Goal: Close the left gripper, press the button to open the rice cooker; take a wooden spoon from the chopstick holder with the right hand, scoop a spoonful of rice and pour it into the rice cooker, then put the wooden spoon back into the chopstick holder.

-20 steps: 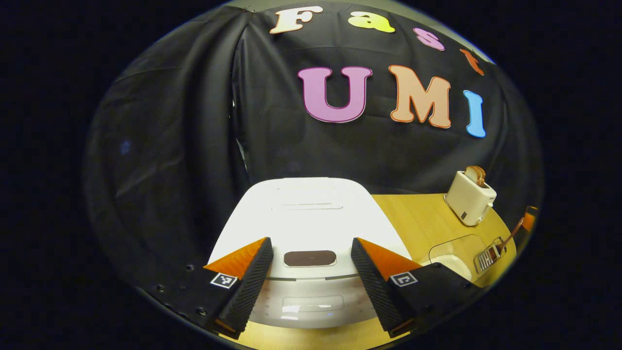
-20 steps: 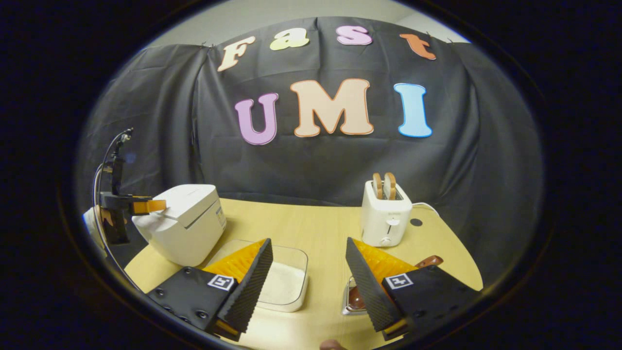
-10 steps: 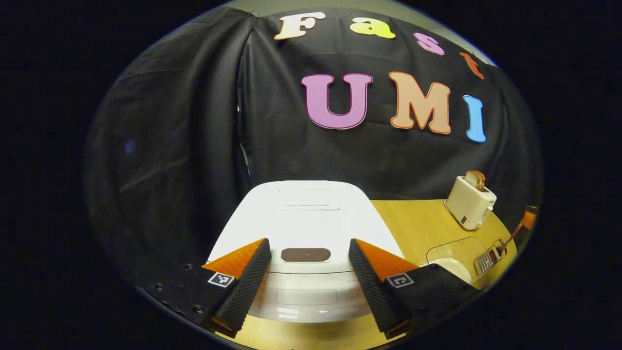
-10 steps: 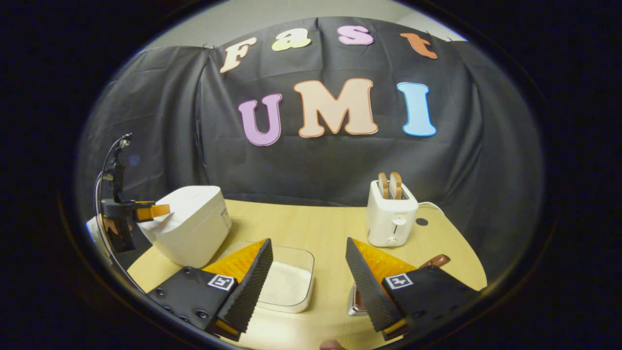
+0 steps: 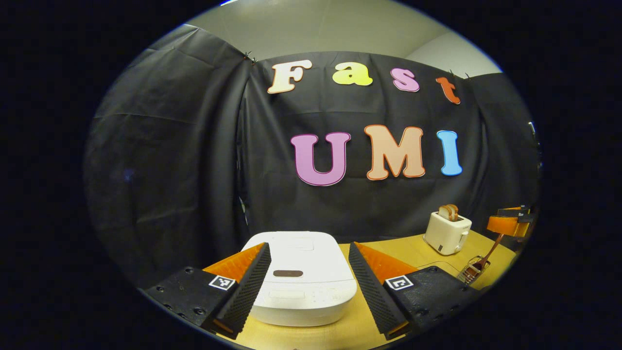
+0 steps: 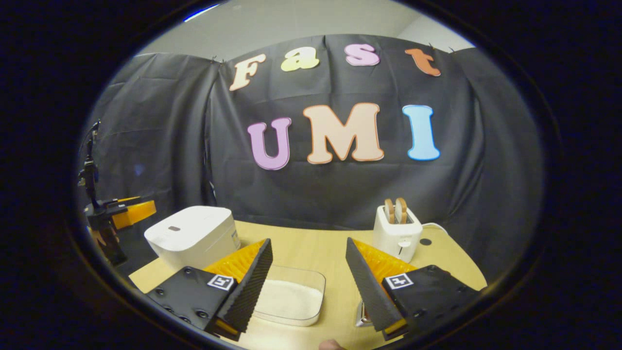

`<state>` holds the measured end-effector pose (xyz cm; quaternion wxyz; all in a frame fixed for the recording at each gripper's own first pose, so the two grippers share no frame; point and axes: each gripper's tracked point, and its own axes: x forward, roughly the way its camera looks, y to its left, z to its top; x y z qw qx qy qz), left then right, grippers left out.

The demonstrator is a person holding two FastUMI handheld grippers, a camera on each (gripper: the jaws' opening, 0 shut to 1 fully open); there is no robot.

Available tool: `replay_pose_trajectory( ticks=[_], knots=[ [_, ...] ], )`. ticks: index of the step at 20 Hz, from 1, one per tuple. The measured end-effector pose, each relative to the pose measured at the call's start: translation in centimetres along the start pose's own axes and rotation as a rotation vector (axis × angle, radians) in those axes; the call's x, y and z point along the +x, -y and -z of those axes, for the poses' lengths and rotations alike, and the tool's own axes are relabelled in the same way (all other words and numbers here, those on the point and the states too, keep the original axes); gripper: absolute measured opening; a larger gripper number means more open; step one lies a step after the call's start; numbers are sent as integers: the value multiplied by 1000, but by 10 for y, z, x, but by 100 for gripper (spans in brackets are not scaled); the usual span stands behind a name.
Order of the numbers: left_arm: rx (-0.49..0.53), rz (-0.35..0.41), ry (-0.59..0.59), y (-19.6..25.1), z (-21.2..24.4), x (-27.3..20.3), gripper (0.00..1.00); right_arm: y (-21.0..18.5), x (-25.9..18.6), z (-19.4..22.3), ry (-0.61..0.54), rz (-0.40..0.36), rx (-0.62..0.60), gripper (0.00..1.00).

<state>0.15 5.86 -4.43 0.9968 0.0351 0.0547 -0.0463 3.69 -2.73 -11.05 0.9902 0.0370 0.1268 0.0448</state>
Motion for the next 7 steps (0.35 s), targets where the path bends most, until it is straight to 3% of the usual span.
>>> replay_pose_trajectory(
  ticks=[7],
  knots=[
    [-9, -15, 61, 19, -19, -27, 96, -27, -18, -24, 99, 13, 5, 97]
  ],
)
